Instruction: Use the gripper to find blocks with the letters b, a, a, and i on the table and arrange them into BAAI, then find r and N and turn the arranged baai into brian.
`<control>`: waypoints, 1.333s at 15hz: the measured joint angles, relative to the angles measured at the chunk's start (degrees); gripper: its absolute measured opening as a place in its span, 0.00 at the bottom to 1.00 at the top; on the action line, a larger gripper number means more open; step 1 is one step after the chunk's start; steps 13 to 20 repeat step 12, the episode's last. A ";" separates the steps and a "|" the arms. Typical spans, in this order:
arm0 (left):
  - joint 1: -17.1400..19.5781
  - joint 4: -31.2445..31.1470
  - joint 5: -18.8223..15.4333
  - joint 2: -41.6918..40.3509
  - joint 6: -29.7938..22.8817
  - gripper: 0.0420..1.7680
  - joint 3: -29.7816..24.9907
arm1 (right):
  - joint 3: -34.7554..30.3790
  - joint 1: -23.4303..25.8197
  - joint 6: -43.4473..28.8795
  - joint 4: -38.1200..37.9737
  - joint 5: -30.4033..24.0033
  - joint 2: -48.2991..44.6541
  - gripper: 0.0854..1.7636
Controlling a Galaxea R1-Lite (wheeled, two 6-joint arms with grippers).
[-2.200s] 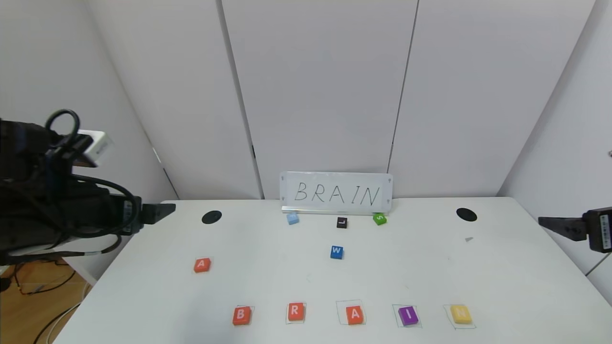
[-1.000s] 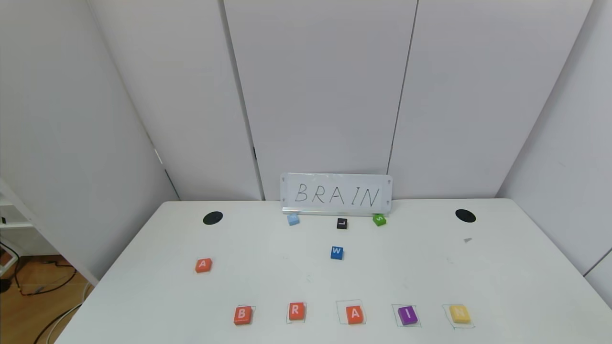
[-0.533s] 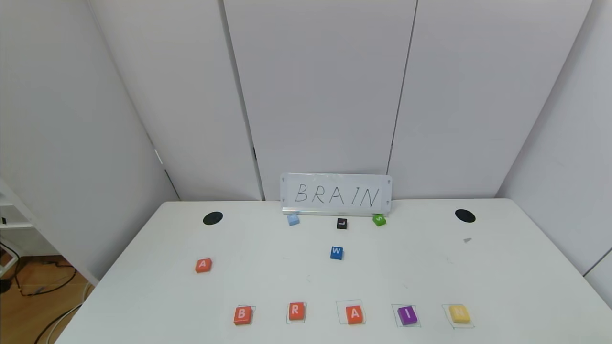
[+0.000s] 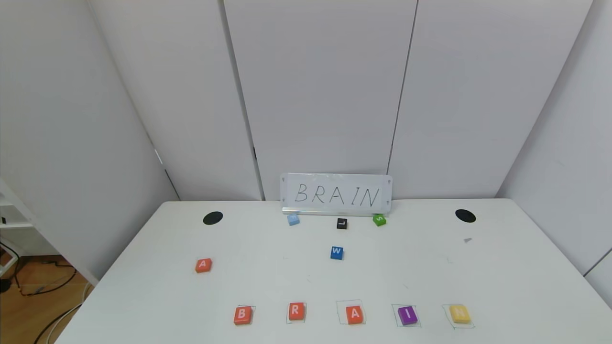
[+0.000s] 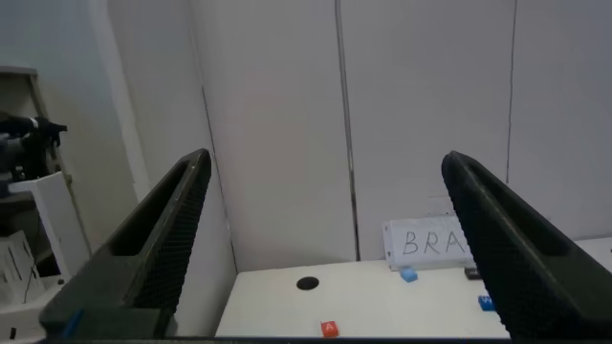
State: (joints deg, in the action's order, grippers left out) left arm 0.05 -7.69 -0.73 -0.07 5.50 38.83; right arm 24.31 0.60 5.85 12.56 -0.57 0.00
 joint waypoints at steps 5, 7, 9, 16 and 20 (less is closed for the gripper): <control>0.02 23.24 1.79 -0.04 -0.33 0.97 -24.88 | -20.74 0.00 0.61 12.84 0.60 -0.07 0.97; 0.02 19.13 1.93 -0.04 -0.38 0.97 -31.15 | -23.47 0.00 -0.02 2.71 0.60 -0.07 0.97; 0.02 17.29 1.84 -0.04 -0.28 0.97 -35.44 | -24.10 -0.05 -0.44 -7.14 0.60 -0.07 0.97; 0.02 8.47 1.02 -0.04 -0.96 0.97 -38.41 | -24.28 -0.24 -4.18 -12.78 0.50 -0.07 0.97; 0.02 8.47 1.02 -0.04 -0.96 0.97 -38.41 | -24.28 -0.24 -4.18 -12.78 0.50 -0.07 0.97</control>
